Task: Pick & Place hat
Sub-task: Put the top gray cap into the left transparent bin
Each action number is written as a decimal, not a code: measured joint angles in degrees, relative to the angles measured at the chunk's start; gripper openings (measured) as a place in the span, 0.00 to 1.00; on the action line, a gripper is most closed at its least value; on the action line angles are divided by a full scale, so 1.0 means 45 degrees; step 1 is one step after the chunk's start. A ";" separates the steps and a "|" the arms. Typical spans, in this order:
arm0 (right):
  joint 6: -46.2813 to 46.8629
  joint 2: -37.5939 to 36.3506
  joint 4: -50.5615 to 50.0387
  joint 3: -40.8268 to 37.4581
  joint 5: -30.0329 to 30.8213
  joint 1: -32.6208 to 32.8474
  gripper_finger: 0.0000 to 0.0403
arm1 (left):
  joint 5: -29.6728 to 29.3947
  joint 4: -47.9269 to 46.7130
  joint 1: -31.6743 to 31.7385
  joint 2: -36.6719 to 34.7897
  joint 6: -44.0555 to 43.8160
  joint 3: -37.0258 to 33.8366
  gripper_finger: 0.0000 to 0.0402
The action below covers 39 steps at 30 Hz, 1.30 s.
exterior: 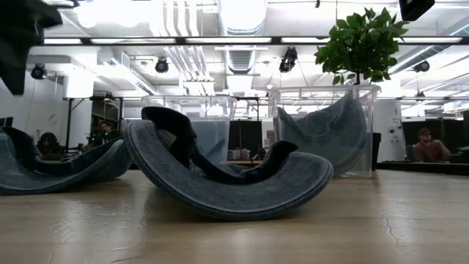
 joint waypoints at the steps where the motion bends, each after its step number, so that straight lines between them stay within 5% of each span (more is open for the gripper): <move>1: 0.0008 0.0000 -0.0001 0.0000 0.0001 0.0000 0.21 | 0.0000 0.0214 0.0034 0.0000 -0.0127 -0.0234 0.59; 30: 0.0018 -0.0002 0.0111 0.0000 0.0035 -0.0002 0.21 | -0.0520 0.6138 0.0987 0.0005 -0.1187 -0.5204 0.60; 35: 0.0018 -0.0002 0.0121 0.0000 0.0040 -0.0002 0.21 | -0.0417 0.6457 0.1021 -0.0019 -0.1200 -0.5581 0.52; 39: 0.0018 -0.0004 0.0121 0.0000 0.0040 -0.0002 0.21 | -0.0266 0.6406 0.1022 -0.0010 -0.1208 -0.5597 0.34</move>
